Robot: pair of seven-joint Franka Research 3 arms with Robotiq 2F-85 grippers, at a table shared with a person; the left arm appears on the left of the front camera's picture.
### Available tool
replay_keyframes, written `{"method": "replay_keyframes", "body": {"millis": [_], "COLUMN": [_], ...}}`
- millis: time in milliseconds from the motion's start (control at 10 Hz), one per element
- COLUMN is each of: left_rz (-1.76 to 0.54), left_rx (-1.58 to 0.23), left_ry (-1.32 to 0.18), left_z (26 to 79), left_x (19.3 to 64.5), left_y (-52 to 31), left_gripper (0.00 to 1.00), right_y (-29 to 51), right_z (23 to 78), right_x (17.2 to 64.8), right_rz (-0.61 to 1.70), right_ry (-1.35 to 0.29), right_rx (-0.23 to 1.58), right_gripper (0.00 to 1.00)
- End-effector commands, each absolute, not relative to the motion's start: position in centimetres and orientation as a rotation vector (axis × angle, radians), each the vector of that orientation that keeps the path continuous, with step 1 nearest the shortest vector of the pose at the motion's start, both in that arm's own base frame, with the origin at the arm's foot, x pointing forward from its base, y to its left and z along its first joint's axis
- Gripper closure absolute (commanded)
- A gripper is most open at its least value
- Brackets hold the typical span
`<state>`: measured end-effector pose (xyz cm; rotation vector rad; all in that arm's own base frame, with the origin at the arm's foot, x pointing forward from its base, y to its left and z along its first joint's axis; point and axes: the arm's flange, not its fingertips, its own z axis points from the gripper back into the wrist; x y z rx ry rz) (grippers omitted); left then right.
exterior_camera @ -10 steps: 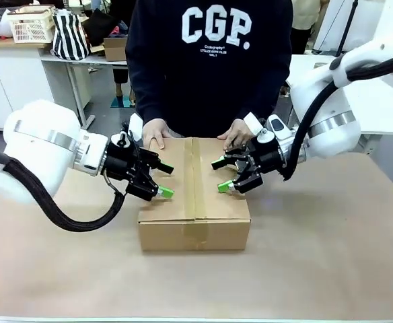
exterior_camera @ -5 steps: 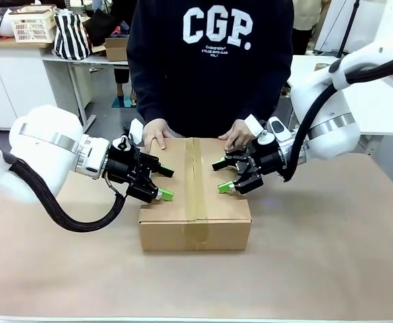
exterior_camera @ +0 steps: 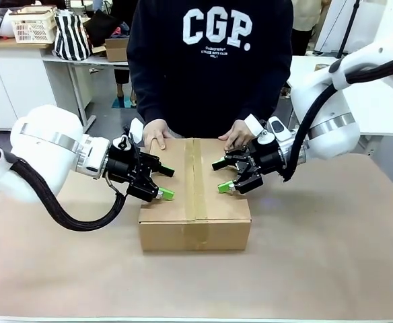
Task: Pack the gift set into the box.
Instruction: Press and hold the closed box until the human finishes sealing it.
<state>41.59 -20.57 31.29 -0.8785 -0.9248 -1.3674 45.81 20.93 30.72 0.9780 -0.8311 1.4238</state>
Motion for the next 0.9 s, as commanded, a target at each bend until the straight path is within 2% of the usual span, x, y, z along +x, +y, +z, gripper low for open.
{"method": "replay_keyframes", "body": {"millis": [0, 800], "left_rz": [-1.368, -1.368], "left_rx": [-0.866, -0.866], "left_ry": [-0.92, -0.92], "left_z": [31.16, 31.16], "left_x": [41.43, 41.43], "left_y": [-20.49, -20.49], "left_gripper": [0.0, 0.0], "right_y": [20.93, 20.93], "right_z": [30.63, 30.63], "right_x": [45.76, 45.76], "right_rz": [1.423, 1.423], "right_ry": [-0.83, -0.83], "right_rx": [0.974, 0.974], "right_gripper": [0.0, 0.0]}}
